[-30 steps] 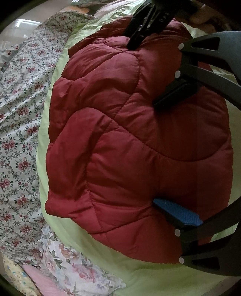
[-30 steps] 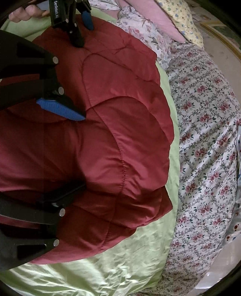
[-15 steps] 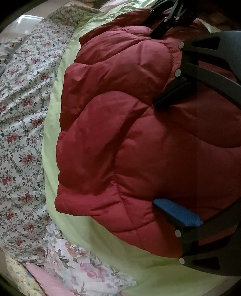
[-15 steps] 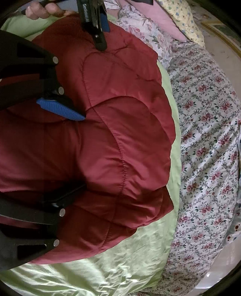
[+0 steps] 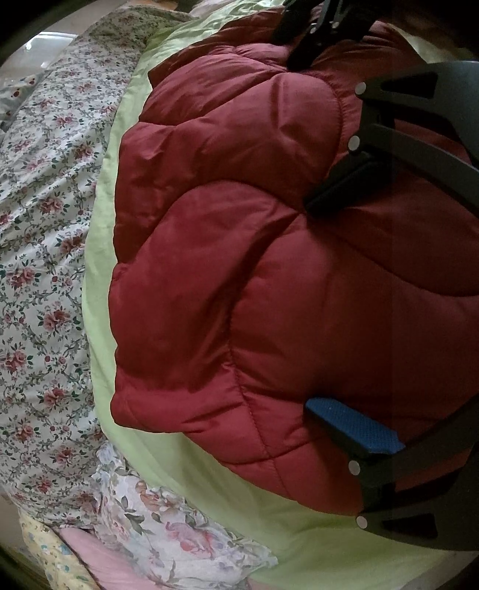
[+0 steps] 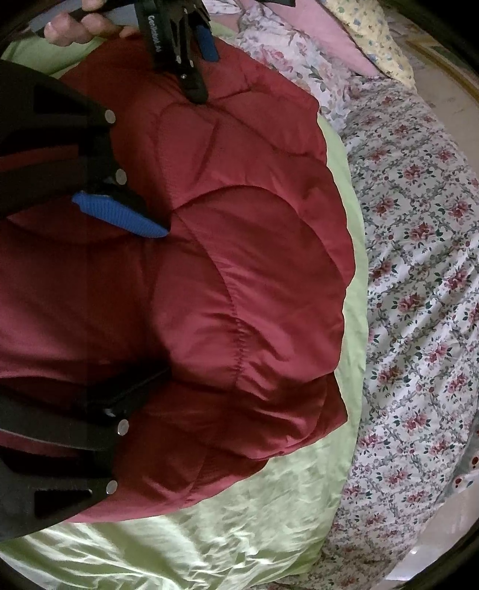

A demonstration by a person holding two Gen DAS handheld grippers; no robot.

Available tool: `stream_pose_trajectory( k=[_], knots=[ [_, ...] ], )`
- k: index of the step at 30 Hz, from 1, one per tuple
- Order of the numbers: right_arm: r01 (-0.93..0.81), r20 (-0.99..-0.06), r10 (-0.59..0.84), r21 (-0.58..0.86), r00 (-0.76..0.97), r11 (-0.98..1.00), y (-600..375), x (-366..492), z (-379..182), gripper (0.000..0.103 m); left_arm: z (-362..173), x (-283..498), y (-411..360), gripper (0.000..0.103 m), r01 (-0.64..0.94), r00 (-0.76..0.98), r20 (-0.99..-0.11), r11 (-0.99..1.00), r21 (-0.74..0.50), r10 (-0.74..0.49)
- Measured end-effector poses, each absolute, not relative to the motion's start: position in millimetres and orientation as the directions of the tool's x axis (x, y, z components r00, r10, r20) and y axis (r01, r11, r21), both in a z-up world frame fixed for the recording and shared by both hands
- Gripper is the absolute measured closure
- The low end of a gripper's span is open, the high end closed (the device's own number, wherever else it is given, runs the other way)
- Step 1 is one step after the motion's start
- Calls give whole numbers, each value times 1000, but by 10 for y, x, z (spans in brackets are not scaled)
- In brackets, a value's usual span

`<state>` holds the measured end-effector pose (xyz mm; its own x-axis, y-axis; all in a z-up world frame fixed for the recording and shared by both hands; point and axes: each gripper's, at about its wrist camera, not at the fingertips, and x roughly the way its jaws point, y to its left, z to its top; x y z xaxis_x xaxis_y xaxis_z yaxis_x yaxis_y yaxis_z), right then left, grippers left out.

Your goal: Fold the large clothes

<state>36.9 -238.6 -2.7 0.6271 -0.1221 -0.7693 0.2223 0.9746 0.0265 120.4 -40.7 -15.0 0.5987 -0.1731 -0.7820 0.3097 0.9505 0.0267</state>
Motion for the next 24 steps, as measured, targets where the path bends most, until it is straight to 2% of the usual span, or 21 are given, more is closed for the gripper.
stream_pose_trajectory(
  k=[16, 24],
  knots=[
    [236, -760, -136, 23, 635, 972, -2386, 380, -48, 26, -140, 1207, -408, 2, 306, 600, -783, 951, 36, -164],
    [242, -758, -128, 41, 640, 969, -2387, 366, -17, 26, 133, 825, -224, 3, 315, 611, -766, 949, 4, -199]
  ],
)
